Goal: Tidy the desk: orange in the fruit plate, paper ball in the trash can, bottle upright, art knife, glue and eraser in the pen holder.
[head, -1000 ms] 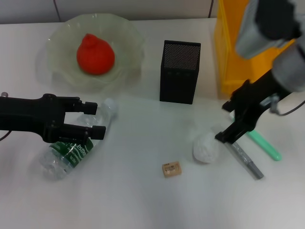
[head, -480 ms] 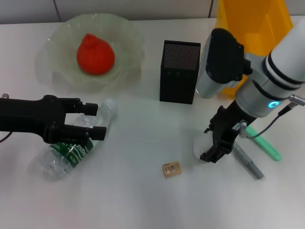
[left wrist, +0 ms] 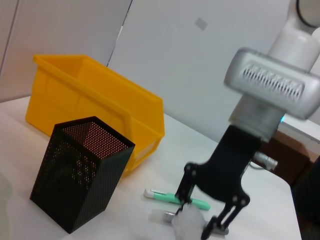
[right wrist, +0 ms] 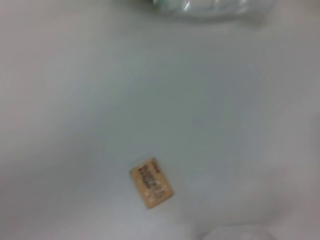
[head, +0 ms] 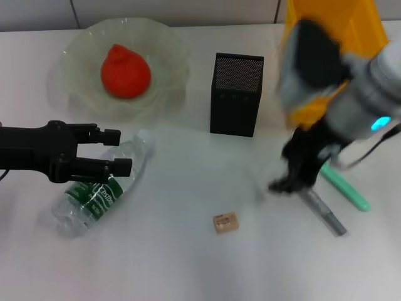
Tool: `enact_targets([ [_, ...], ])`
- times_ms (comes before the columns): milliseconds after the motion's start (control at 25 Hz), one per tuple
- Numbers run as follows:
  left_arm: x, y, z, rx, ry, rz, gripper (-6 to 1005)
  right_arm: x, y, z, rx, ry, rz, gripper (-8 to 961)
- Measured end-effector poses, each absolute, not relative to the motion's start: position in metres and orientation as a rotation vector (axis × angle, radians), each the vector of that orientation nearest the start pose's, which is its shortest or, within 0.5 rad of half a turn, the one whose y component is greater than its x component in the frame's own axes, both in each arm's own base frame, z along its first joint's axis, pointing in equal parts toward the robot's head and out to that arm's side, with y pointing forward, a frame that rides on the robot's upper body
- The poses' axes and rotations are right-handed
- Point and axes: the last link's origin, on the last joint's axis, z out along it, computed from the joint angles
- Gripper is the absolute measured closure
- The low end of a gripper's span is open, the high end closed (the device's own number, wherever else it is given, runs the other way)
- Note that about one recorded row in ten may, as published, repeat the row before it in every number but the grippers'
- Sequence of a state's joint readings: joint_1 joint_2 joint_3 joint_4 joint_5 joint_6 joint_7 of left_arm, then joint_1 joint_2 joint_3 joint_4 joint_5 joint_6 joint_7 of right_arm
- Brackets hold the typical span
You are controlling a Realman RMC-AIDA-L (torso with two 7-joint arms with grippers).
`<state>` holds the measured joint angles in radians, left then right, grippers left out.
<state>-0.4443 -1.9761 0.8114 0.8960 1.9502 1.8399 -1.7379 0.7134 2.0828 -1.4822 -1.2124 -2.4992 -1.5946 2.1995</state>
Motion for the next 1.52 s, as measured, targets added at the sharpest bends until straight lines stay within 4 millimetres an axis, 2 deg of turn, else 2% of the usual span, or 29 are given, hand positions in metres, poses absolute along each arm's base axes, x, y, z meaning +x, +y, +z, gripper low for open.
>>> enact_targets([
  [40, -0.257, 0.302, 0.06, -2.905, -0.836, -0.642, 208, 0.149, 0.352, -0.006, -2.894, 0.4, -0.516, 437],
  [80, -0.258, 0.302, 0.059, -2.902, -0.854, -0.651, 209, 0.148, 0.354, 0.011, -2.849, 0.417, -0.443, 496],
  [120, -0.259, 0.302, 0.057, -2.901, -0.862, -0.654, 210, 0.148, 0.354, 0.011, -2.849, 0.417, -0.443, 501],
  [160, -0.26, 0.302, 0.056, -2.901, -0.869, -0.656, 211, 0.15, 0.361, 0.049, -2.71, 0.462, -0.284, 506],
  [240, -0.261, 0.303, 0.055, -2.9, -0.879, -0.66, 214, 0.16, 0.367, 0.086, -2.542, 0.512, -0.127, 517],
  [280, -0.261, 0.303, 0.055, -2.9, -0.879, -0.66, 215, 0.16, 0.367, 0.086, -2.542, 0.512, -0.127, 522],
  [320, -0.261, 0.303, 0.054, -2.898, -0.879, -0.661, 216, 0.171, 0.373, 0.109, -2.409, 0.541, 0.006, 527],
  [360, -0.261, 0.303, 0.054, -2.896, -0.878, -0.662, 217, 0.171, 0.373, 0.109, -2.409, 0.541, 0.006, 530],
  [440, -0.259, 0.306, 0.055, -2.892, -0.877, -0.667, 219, 0.188, 0.386, 0.123, -2.259, 0.58, 0.122, 535],
  [480, -0.259, 0.306, 0.055, -2.892, -0.877, -0.667, 221, 0.188, 0.386, 0.123, -2.259, 0.58, 0.122, 537],
  [520, -0.255, 0.309, 0.054, -2.894, -0.878, -0.675, 222, 0.2, 0.395, 0.121, -2.21, 0.606, 0.142, 540],
  [720, -0.241, 0.32, 0.053, -2.905, -0.909, -0.674, 227, 0.211, 0.405, 0.106, -2.225, 0.624, 0.212, 389],
  [1000, -0.223, 0.34, 0.059, -2.872, -1.043, -0.573, 236, 0.222, 0.397, 0.115, -2.228, 0.633, 0.332, 243],
  [1200, -0.206, 0.355, 0.054, -2.794, -1.196, -0.373, 241, 0.235, 0.363, 0.123, -2.324, 0.664, 0.555, 158],
  [1240, -0.2, 0.359, 0.048, -2.755, -1.248, -0.264, 243, 0.243, 0.341, 0.118, -2.439, 0.633, 0.637, 141],
  [1280, -0.2, 0.359, 0.048, -2.755, -1.248, -0.264, 244, 0.243, 0.341, 0.118, -2.439, 0.633, 0.637, 141],
  [1320, -0.198, 0.361, 0.045, -2.735, -1.273, -0.212, 245, 0.253, 0.319, 0.111, -2.574, 0.579, 0.691, 141],
  [1360, -0.198, 0.361, 0.045, -2.735, -1.273, -0.212, 246, 0.257, 0.307, 0.105, -2.655, 0.541, 0.726, 141],
  [1400, -0.193, 0.364, 0.04, -2.696, -1.315, -0.1, 247, 0.257, 0.307, 0.105, -2.655, 0.541, 0.726, 141],
  [1440, -0.191, 0.365, 0.036, -2.678, -1.331, -0.051, 248, 0.27, 0.284, 0.095, -2.78, 0.477, 0.81, 141],
  [1480, -0.191, 0.365, 0.036, -2.678, -1.331, -0.051, 250, 0.27, 0.284, 0.095, -2.78, 0.477, 0.81, 141],
  [1520, -0.19, 0.367, 0.032, -2.655, -1.343, -0.008, 251, 0.275, 0.275, 0.091, -2.818, 0.457, 0.854, 141],
])
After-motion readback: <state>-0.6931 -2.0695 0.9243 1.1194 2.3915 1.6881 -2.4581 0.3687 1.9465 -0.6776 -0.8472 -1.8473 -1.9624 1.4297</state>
